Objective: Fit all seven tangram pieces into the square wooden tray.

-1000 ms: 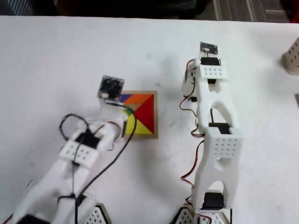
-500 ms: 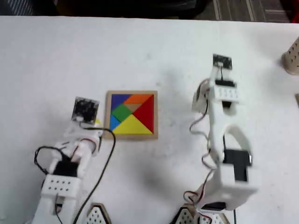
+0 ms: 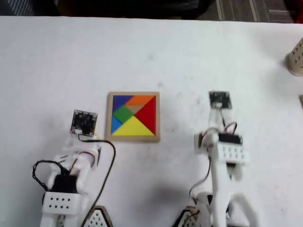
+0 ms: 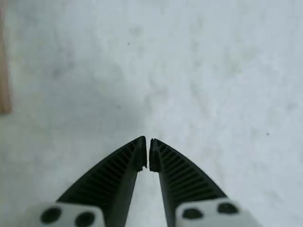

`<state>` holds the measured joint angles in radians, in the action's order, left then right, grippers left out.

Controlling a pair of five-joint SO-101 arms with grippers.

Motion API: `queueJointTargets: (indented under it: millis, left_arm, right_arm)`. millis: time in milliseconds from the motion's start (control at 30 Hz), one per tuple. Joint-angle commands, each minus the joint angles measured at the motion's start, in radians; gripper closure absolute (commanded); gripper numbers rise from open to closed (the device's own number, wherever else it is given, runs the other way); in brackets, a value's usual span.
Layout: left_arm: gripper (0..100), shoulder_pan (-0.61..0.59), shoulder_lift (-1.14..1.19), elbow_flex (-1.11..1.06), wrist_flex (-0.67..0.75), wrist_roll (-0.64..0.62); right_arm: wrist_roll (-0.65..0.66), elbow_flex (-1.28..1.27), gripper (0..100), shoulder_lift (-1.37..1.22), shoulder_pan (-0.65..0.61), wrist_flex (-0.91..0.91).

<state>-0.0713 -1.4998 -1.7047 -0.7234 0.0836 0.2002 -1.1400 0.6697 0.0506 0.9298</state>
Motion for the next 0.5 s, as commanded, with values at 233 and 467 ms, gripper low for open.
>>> queueJointTargets:
  millis: [233, 467]
  left_arm:
    - [98, -0.002, -0.156, 0.005, -0.241, 0.006]
    - [98, 0.010, -0.249, 0.006, -0.385, 0.005]
  right_arm:
    - [0.229, -0.365, 98.1, 0.667, 0.005, 0.093]
    - [0.173, -0.551, 98.1, 1.138, 0.004, 0.245]
